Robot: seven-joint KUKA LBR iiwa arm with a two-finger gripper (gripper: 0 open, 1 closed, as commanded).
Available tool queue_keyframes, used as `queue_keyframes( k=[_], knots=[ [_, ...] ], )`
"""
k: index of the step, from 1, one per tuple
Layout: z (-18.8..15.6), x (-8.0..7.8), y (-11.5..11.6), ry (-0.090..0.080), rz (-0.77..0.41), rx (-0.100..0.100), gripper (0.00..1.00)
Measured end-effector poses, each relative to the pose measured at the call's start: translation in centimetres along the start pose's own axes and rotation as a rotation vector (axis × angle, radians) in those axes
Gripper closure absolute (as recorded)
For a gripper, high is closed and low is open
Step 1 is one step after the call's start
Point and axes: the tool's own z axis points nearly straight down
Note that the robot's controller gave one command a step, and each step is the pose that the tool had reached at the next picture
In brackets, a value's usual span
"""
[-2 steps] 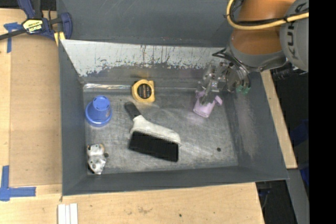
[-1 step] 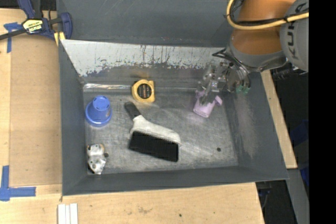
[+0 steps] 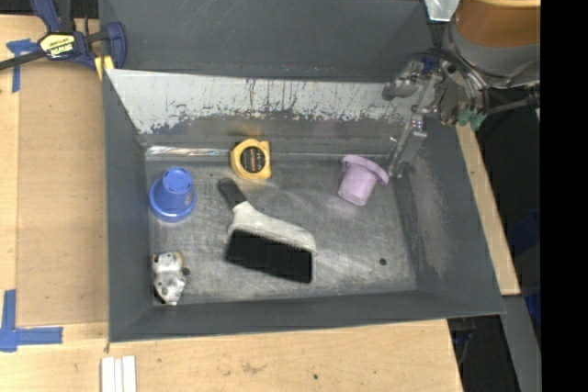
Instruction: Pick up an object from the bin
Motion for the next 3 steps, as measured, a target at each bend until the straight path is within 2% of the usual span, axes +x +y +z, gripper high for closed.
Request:
queue_keyframes(
  k=[1,2,3],
  knots=[
    [-0.7,-0.1,-0.2,-0.002,0.003,0.000,1.00],
    [-0.7,-0.1,-0.2,-0.002,0.003,0.000,1.00],
    [12.1,3.2,-3.6,-0.002,-0.148,0.000,0.00]
  ],
)
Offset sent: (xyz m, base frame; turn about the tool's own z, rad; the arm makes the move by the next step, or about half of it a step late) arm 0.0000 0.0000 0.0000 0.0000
